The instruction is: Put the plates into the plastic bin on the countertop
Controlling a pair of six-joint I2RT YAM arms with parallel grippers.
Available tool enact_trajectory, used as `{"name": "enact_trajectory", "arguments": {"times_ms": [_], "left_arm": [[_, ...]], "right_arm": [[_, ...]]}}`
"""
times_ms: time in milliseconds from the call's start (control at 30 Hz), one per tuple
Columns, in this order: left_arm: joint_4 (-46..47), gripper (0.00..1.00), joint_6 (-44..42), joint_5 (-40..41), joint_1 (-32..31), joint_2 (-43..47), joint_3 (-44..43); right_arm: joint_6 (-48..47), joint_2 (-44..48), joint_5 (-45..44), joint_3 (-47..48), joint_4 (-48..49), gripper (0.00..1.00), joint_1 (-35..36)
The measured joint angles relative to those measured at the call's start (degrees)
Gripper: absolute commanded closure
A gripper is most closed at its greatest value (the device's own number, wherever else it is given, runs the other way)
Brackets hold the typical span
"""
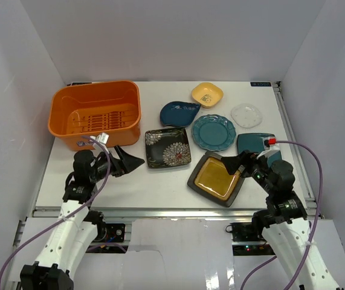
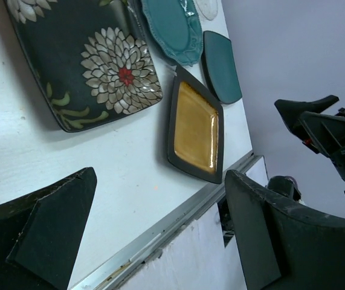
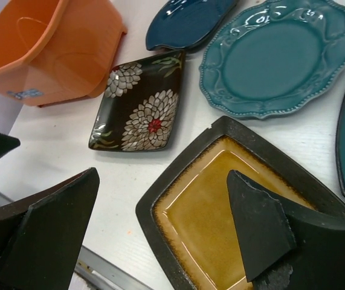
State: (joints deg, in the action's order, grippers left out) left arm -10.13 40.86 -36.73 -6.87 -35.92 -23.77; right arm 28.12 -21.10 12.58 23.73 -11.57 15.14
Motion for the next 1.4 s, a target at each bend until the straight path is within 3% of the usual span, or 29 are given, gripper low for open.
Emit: {"name": "enact_trajectory", "arguments": {"times_ms": [200,433,567,933,1167,1300,1333,1400], "left_arm": [[11.3,0.02,5.05,0.68,-0.83,-5.44,8.13],[22.32,0.19,6.93,10.51,-9.57,-19.8,9.92],[29.88,0.28,7.8,15.15,-10.64,-26.95,10.67],[45.27,0.42,8.57,22.45,-12.76,-47.39,6.99],[47.25,0.5,7.78,27.85,-14.78,-52.61,2.91],[45.92,0.75,6.08,31.71,-16.2,-54.42,0.94],[45.77,0.93,5.75,32.52,-16.46,-55.04,0.42],[45.86,1.0,6.64,33.81,-17.09,-55.89,-1.18]], "right_arm": [[1.2,1.73,-2.25,-2.38,-2.16,0.05,0.0],[1.99,0.79,-1.68,-3.96,-1.22,0.04,0.0],[2.69,0.74,-0.33,-6.21,-0.37,0.04,0.0],[2.95,0.2,2.21,-7.43,1.99,0.03,0.0],[2.95,0.22,2.82,-8.44,2.67,0.02,0.0],[2.95,0.26,2.8,-8.55,2.54,0.02,0.0],[2.95,0.26,2.8,-8.55,2.51,0.02,0.0],[2.95,0.28,2.75,-8.52,2.34,0.02,0.0]]}}
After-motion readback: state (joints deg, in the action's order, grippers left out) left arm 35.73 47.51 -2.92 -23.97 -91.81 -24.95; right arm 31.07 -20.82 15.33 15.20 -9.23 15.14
